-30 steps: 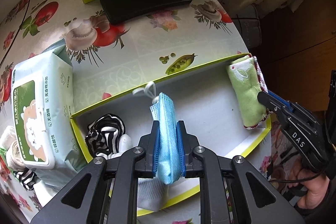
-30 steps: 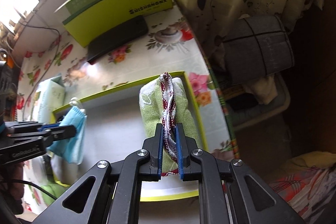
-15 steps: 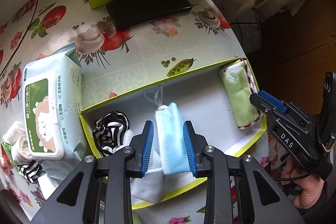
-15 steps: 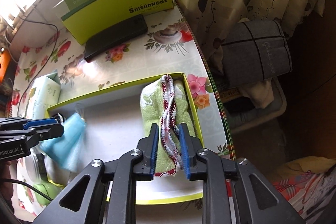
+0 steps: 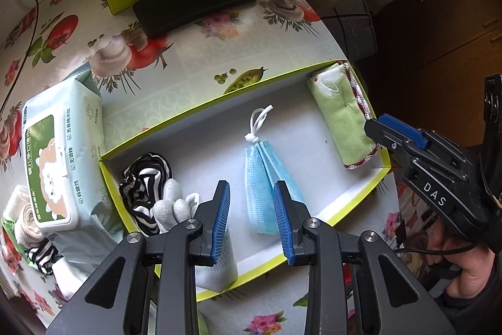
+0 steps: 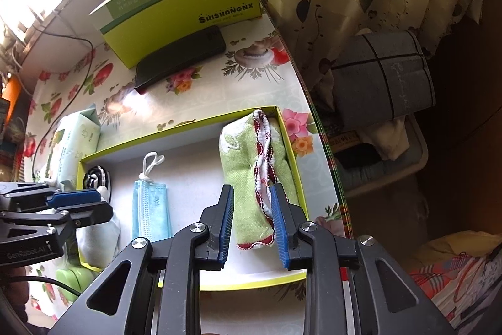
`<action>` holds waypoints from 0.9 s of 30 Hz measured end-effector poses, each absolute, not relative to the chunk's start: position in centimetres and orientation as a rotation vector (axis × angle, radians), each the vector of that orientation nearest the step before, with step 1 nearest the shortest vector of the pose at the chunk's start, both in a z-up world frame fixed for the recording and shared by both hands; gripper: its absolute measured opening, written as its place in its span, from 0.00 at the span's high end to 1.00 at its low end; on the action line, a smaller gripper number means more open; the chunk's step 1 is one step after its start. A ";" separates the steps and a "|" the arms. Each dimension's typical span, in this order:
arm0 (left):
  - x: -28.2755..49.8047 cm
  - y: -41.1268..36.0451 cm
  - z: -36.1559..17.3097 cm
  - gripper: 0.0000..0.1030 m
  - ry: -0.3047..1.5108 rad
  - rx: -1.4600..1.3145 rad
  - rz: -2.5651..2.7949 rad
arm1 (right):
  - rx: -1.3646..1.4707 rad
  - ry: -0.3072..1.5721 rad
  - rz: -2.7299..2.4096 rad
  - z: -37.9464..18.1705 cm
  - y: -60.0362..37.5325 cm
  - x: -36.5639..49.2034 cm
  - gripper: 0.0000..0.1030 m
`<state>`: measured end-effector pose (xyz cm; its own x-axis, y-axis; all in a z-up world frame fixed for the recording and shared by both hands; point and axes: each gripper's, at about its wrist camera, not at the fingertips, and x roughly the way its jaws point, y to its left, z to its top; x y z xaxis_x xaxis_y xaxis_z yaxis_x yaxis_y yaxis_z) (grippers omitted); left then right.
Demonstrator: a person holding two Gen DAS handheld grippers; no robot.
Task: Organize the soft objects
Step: 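Lift both open tools out of the tray and back toward the pile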
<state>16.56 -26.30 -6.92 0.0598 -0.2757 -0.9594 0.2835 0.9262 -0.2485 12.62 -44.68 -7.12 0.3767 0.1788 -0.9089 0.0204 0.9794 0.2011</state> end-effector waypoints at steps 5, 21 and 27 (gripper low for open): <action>16.9 -26.0 -6.8 0.71 1.448 -0.015 -0.403 | 0.243 1.196 0.186 -7.1 -43.6 12.1 0.72; 16.8 -21.4 -4.4 0.71 1.394 -0.093 -0.319 | 0.086 1.278 0.308 -10.8 -36.6 12.9 0.96; 16.2 -21.3 -3.9 0.71 1.388 -0.100 -0.331 | 0.050 1.242 0.208 -9.7 -39.5 14.6 0.96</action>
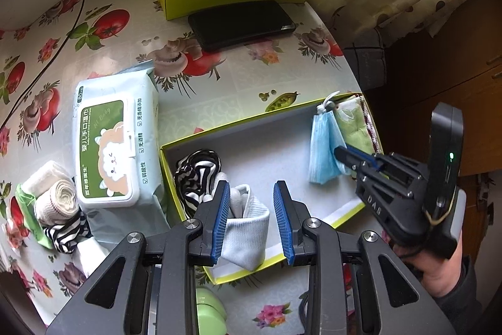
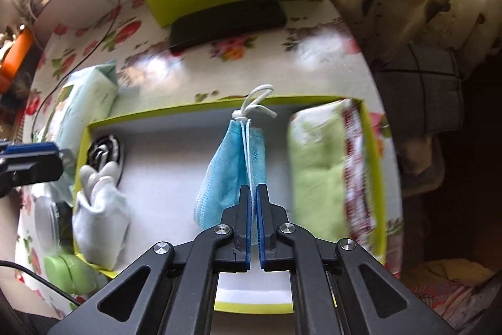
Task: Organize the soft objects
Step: 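Lift both open tools out of the tray and back toward the pile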
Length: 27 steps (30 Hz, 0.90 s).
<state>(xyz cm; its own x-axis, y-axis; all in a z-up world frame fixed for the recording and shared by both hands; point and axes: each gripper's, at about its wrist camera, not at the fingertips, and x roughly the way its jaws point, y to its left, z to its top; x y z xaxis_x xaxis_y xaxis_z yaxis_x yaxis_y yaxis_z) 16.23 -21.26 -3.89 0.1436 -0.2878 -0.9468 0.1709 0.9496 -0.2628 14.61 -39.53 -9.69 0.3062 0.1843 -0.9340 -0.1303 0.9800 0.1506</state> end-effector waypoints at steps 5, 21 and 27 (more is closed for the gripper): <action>15.9 -21.3 -3.1 0.71 1.372 -0.092 -0.343 | 0.080 1.235 0.184 -8.0 -41.1 14.0 0.74; 12.4 -19.3 1.9 0.71 1.246 -0.012 -0.308 | -0.041 1.108 0.181 2.3 -36.7 10.0 0.58; 10.7 -16.1 3.3 0.71 1.210 -0.061 -0.250 | -0.023 1.085 0.286 4.5 -33.7 9.1 0.58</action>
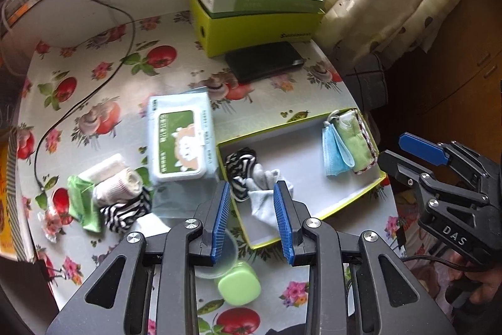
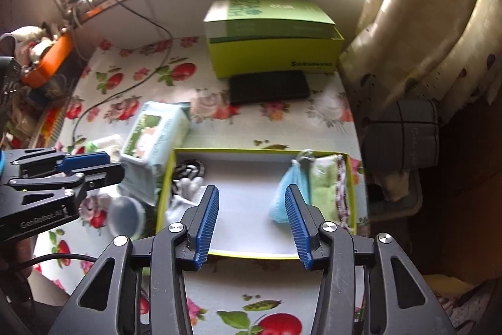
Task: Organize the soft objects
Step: 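Lift both open tools out of the tray and back toward the pile, then move the left tool toward the plastic bag while the right tool approaches the light green cloth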
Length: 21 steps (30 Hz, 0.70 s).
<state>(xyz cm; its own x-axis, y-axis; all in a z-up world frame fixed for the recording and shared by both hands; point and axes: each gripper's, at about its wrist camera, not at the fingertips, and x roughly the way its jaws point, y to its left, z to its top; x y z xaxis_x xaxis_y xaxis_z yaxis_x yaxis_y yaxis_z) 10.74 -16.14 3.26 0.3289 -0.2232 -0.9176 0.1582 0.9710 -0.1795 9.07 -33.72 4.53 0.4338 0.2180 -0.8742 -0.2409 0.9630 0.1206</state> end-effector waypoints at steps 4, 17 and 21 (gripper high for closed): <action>9.3 -13.7 3.7 0.71 1.193 -0.092 -0.199 | -0.045 1.082 0.331 4.9 -31.3 8.6 0.58; 4.8 -7.0 3.0 0.71 1.178 -0.181 -0.081 | -0.176 1.102 0.479 5.0 -22.7 6.0 0.58; 4.0 -5.4 2.5 0.71 1.184 -0.202 -0.063 | -0.203 1.106 0.505 4.9 -20.9 5.2 0.58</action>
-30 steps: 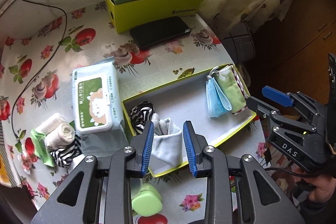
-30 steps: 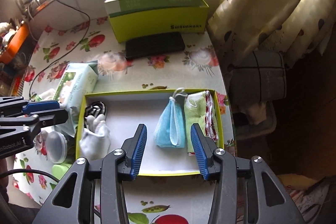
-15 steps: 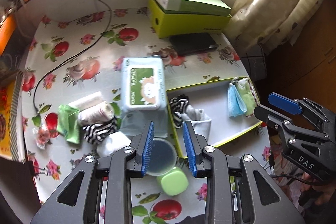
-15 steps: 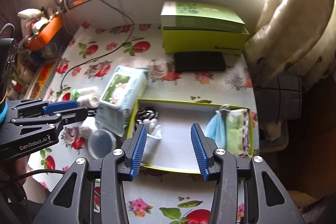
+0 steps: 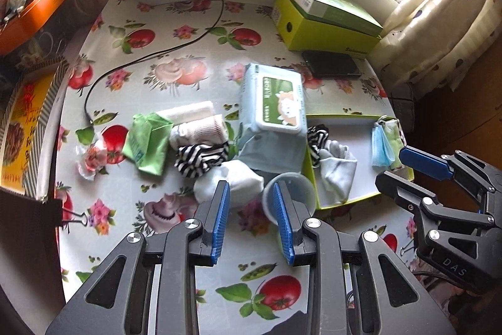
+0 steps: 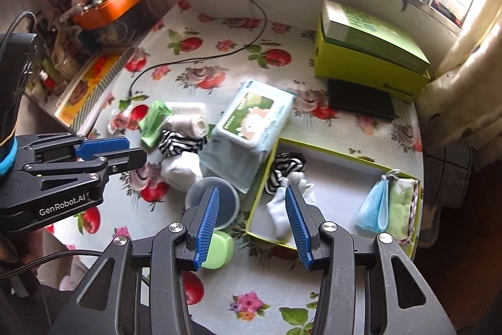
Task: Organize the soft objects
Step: 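Move the left tool toward the plastic bag while the right tool approaches the light green cloth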
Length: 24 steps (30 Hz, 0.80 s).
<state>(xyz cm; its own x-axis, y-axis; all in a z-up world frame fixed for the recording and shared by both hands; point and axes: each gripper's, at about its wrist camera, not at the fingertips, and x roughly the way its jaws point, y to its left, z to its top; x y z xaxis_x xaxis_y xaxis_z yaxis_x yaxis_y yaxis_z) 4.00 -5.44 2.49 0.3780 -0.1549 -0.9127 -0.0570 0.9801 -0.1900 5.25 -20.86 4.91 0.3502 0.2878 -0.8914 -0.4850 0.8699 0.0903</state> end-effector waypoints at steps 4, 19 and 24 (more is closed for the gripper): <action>3.2 -4.1 2.2 0.71 1.185 -0.218 -0.053 | -0.224 1.107 0.517 4.9 -19.4 4.8 0.58; 2.7 -1.1 1.3 0.71 1.185 -0.258 -0.045 | -0.293 1.137 0.527 4.5 -16.1 4.4 0.57; 2.7 0.1 0.7 0.71 1.193 -0.269 -0.025 | -0.308 1.152 0.540 4.2 -15.1 4.8 0.57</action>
<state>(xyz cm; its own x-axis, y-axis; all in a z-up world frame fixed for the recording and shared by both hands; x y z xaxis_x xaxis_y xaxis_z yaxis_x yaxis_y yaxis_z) 2.71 0.05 0.69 0.3730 -0.1605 -0.9139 -0.1226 0.9678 -0.2200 4.79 -15.09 4.17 0.2999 0.2450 -0.9220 -0.5517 0.8330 0.0419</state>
